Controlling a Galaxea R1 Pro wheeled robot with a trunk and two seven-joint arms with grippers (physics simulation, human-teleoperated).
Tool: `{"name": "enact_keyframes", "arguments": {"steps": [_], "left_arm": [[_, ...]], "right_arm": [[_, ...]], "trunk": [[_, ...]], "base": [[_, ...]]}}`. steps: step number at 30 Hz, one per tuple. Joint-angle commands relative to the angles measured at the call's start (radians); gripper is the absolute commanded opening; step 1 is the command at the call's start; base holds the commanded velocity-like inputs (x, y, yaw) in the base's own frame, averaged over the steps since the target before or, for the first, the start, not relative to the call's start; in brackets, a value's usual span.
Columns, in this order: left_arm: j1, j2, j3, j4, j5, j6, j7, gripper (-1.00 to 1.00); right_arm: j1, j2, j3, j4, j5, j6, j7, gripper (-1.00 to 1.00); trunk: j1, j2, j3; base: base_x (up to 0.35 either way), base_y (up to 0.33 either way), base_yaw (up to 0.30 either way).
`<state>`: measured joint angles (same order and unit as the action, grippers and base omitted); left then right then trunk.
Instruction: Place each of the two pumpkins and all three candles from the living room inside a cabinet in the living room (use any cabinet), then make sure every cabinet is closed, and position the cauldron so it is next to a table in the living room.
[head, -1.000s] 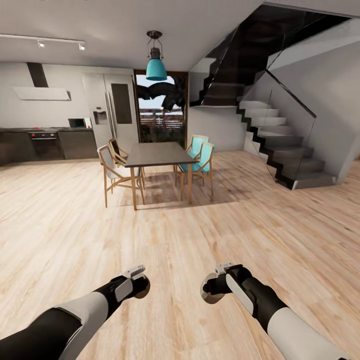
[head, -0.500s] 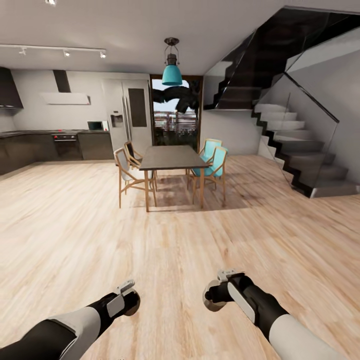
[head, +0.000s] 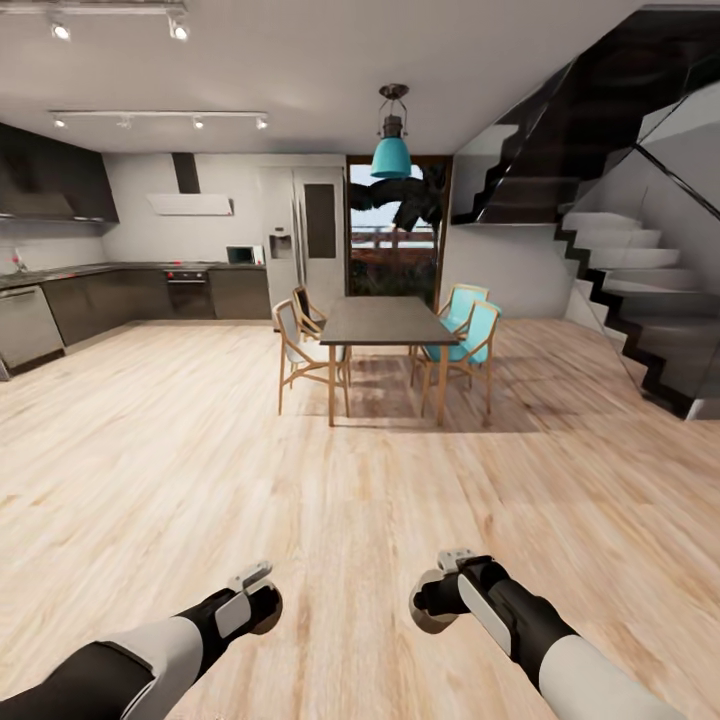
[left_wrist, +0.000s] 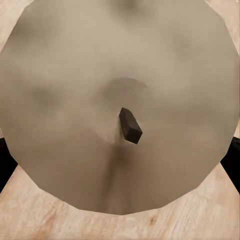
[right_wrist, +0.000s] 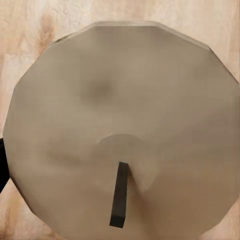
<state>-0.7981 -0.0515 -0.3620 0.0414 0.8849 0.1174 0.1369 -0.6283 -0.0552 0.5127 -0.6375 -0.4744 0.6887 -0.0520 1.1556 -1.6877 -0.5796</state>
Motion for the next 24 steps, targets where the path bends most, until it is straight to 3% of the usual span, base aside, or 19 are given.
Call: {"name": "enact_keyframes", "arguments": {"steps": [1,8,16,24], "left_arm": [[-0.001,-0.001,-0.009,0.002,0.007,0.002,0.001,-1.00],[-0.001,-0.003,-0.009,0.000,0.008,0.002,0.001,-1.00],[-0.002,-0.004,-0.009,0.001,0.009,-0.065,0.003,-1.00],[-0.002,-0.004,-0.008,0.001,0.009,-0.068,0.003,-1.00]], "right_arm": [[-0.001,-0.002,0.006,-0.002,-0.007,0.003,-0.005,-1.00],[-0.001,-0.002,0.006,-0.002,-0.007,0.005,-0.005,-1.00],[-0.001,-0.001,0.006,-0.002,-0.007,0.006,-0.009,-1.00],[-0.001,0.000,0.006,-0.002,-0.007,0.006,-0.009,-1.00]], "trunk": [[-0.004,0.007,0.003],[-0.031,0.056,0.031],[-0.031,0.056,0.039],[-0.031,0.056,0.045]], "base": [[0.000,0.000,0.258],[0.000,0.000,0.252],[0.000,0.000,0.242],[-0.039,0.025,0.201]]}}
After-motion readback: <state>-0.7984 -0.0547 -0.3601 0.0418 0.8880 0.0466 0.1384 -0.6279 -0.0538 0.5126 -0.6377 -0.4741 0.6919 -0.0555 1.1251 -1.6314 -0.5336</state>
